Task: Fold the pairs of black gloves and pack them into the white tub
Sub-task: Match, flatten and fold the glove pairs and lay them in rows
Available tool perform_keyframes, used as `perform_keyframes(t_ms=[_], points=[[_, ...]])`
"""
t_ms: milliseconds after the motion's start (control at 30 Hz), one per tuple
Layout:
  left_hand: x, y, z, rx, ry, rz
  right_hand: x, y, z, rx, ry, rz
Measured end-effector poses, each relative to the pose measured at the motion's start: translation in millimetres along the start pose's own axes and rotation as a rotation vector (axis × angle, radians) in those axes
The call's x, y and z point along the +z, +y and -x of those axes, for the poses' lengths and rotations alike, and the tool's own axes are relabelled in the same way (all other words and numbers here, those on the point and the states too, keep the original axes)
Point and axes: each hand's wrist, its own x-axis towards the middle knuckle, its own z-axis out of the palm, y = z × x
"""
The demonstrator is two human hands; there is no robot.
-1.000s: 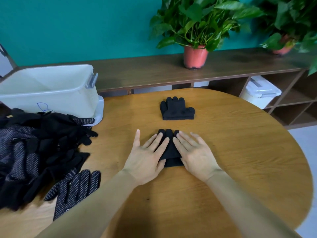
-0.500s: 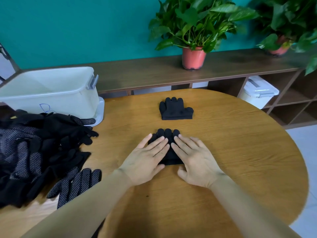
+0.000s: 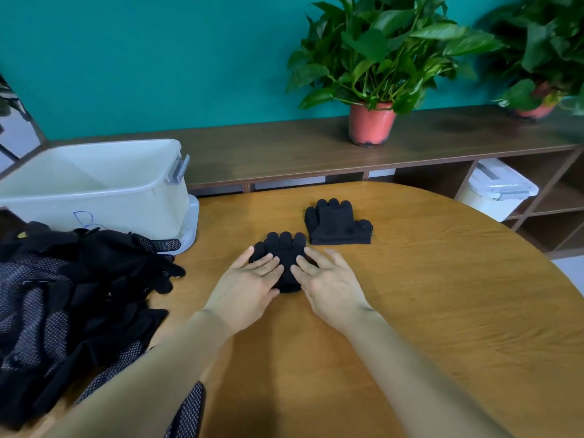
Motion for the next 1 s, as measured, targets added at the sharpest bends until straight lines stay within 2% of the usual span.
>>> perform_keyframes(t_ms=[67,200,367,433,500,600,667,867,1000], points=[[2,-13,-11,-0.035,-0.084,0.017,4,3,-22,0.025,-0.062,0.013],[10,-31,-38,-0.091,-0.145,0.086,12,13,-55,0.008,-0.123,0.055],[23,-37,-49,-0.097,-0.073,0.153,16,25,-68,0.021,-0.12,0.03],[25,-34,-51,-0.096,-0.103,0.168,16,25,-61,0.109,-0.089,-0.006],[28,-32,-53,-0.129,-0.177,0.194,15,27,-52,0.271,-0.081,-0.072],[31,-30,-63,-0.181,-0.23,0.247,17,40,-40,0.469,-0.195,-0.217],[33,-28,-74,-0.2,-0.256,0.274,19,54,-37,0.504,-0.239,-0.239],[45,-19,-115,-0.177,-0.326,0.351,26,101,-25,0.528,-0.197,-0.216],[50,4,-152,-0.174,-0.296,0.371,28,130,-16,0.601,-0.178,-0.197]])
